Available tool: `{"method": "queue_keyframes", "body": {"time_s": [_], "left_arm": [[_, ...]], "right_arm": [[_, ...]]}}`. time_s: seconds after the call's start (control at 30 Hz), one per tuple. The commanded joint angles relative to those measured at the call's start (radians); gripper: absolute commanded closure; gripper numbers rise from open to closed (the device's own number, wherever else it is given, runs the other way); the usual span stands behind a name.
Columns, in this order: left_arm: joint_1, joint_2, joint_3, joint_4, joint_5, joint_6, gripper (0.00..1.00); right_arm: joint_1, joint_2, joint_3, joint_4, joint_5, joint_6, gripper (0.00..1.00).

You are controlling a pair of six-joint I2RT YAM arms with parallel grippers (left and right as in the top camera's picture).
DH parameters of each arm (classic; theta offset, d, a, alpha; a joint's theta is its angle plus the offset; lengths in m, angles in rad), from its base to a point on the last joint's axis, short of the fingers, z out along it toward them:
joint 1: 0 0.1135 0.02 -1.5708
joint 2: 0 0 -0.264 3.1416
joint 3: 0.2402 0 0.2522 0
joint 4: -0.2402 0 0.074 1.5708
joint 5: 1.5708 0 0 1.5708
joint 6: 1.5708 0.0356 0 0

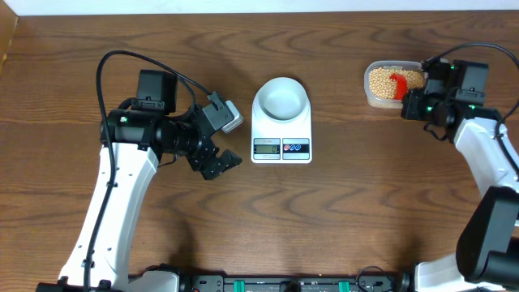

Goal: Scoop item into bowl and weigh 50g on scale
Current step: 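Lower the red scoop into the soybeans with the right gripper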

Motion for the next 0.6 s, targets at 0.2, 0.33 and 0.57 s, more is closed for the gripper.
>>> {"method": "queue_keyframes", "body": {"time_s": [0.2,0.33,0.57], "left_arm": [[0.005,-0.014,0.015,0.000,-0.005,0.013,0.02],[0.005,-0.014,0.015,0.000,-0.005,0.013,0.02],[0.005,-0.014,0.015,0.000,-0.005,0.013,0.02]], "right_arm": [[-0.047,0.075,0.004,-0.021,-0.137,0.072,0.99],[-0.047,0.075,0.004,-0.025,-0.138,0.069,0.99],[-0.046,0.075,0.004,-0.020,-0.138,0.069,0.99]]}}
